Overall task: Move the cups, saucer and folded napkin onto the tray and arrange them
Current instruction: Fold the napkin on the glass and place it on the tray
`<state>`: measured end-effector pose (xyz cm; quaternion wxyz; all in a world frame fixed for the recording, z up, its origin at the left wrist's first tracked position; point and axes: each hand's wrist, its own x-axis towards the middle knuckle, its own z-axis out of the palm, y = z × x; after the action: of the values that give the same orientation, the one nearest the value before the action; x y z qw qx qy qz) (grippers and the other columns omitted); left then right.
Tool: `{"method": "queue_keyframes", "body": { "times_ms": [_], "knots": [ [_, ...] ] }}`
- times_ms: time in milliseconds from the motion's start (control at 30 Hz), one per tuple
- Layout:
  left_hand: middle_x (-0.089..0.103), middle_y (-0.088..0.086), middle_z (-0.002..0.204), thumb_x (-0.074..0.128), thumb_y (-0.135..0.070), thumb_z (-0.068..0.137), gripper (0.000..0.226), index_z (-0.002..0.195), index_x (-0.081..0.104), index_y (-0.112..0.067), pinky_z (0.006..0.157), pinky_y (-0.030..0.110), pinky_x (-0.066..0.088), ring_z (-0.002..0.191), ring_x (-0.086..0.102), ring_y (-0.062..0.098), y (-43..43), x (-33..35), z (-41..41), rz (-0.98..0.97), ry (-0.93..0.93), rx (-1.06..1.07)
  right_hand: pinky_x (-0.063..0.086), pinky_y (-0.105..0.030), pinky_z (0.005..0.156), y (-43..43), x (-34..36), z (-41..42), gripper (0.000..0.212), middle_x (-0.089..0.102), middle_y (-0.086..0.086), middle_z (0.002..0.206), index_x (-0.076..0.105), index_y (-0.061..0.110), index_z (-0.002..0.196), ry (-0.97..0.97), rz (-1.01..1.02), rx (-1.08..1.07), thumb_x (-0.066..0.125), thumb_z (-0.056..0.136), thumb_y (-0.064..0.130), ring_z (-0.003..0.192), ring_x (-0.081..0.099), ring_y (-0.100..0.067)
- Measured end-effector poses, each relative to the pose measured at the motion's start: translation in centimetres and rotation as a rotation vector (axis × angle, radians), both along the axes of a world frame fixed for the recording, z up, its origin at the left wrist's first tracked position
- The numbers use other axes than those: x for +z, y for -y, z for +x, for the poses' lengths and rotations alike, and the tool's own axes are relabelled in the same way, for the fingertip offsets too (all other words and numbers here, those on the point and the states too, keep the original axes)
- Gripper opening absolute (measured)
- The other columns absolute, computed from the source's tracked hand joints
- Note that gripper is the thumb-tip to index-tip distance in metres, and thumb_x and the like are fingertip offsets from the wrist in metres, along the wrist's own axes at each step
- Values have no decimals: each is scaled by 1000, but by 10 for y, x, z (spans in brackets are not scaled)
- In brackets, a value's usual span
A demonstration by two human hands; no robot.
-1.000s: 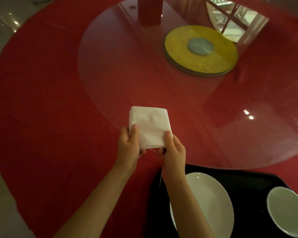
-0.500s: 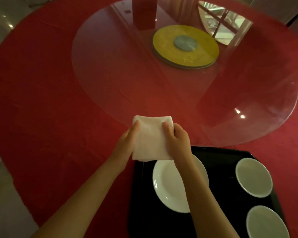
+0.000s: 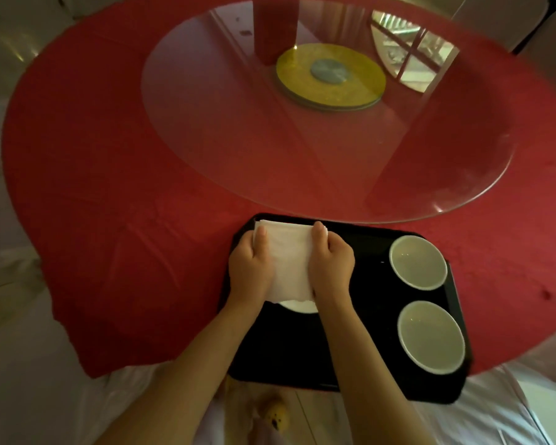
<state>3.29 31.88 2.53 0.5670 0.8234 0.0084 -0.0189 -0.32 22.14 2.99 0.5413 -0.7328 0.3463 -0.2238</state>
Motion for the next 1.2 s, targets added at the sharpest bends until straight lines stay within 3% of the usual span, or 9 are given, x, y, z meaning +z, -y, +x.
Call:
{"method": "queue_keyframes", "body": {
  "times_ms": [167, 300, 433, 567, 667, 800, 900, 1067, 1200],
  "knots": [
    [53, -6, 61, 35, -35, 96, 35, 71, 53, -17, 46, 9, 37, 56, 49, 3, -11, -6, -39, 6, -67, -62, 28, -11, 37, -8, -14, -43, 49, 38, 9, 37, 37, 22, 47, 5, 55, -37, 46, 94, 31, 36, 36, -1],
    [45, -4, 55, 34, -38, 95, 39, 62, 45, -20, 43, 12, 33, 46, 45, -1, -26, -18, -62, 64, -128, -229, 33, -10, 41, -11, -33, -75, 47, 45, 9, 43, 42, 25, 48, -80, 29, -19, 45, 94, 35, 42, 44, 2],
    [59, 9, 78, 36, -35, 95, 33, 85, 58, -13, 61, 26, 42, 72, 56, 17, -52, -34, -70, 102, -350, -369, 35, -17, 51, -14, -51, -100, 35, 55, 7, 64, 56, 20, 67, -238, 63, 37, 41, 95, 34, 60, 52, -3],
    [67, 11, 92, 41, -27, 95, 24, 93, 62, -17, 64, 31, 54, 81, 64, 23, -67, -40, -71, 113, -445, -430, 34, -14, 56, -19, -62, -119, 15, 56, 17, 77, 58, 26, 88, -316, 64, 48, 44, 93, 28, 72, 53, -1],
    [67, 14, 90, 42, -24, 94, 25, 93, 63, -10, 74, 47, 57, 82, 65, 29, -71, -46, -69, 180, -419, -440, 34, -13, 53, -31, -68, -130, 12, 55, 18, 77, 57, 27, 97, -373, 32, 52, 47, 92, 26, 70, 52, 1],
    [67, 19, 90, 44, -21, 93, 26, 92, 63, -3, 74, 51, 56, 81, 65, 32, -73, -51, -66, 235, -420, -458, 36, -16, 53, -42, -74, -134, 16, 55, 11, 79, 58, 20, 103, -408, -65, 18, 49, 91, 23, 68, 51, -2],
    [65, 17, 83, 43, -20, 92, 28, 83, 61, -2, 72, 48, 57, 79, 64, 33, -70, -54, -62, 286, -414, -486, 42, -23, 61, -47, -79, -133, 19, 56, 6, 87, 59, 16, 105, -448, -101, -6, 50, 91, 23, 74, 53, -10],
    [44, 5, 58, 42, -14, 90, 37, 54, 39, -11, 58, 40, 48, 65, 52, 30, -61, -61, -54, 413, -326, -491, 48, -31, 67, -49, -82, -129, 17, 60, -1, 91, 60, 13, 102, -438, -156, -41, 50, 91, 22, 81, 57, -18],
    [49, 5, 66, 40, -16, 93, 28, 75, 56, -2, 54, 31, 34, 68, 47, 25, -53, -58, -50, 495, -221, -488, 50, -35, 72, -48, -81, -121, 17, 61, -4, 94, 59, 11, 99, -442, -192, -55, 49, 90, 22, 83, 57, -20]
  ]
}}
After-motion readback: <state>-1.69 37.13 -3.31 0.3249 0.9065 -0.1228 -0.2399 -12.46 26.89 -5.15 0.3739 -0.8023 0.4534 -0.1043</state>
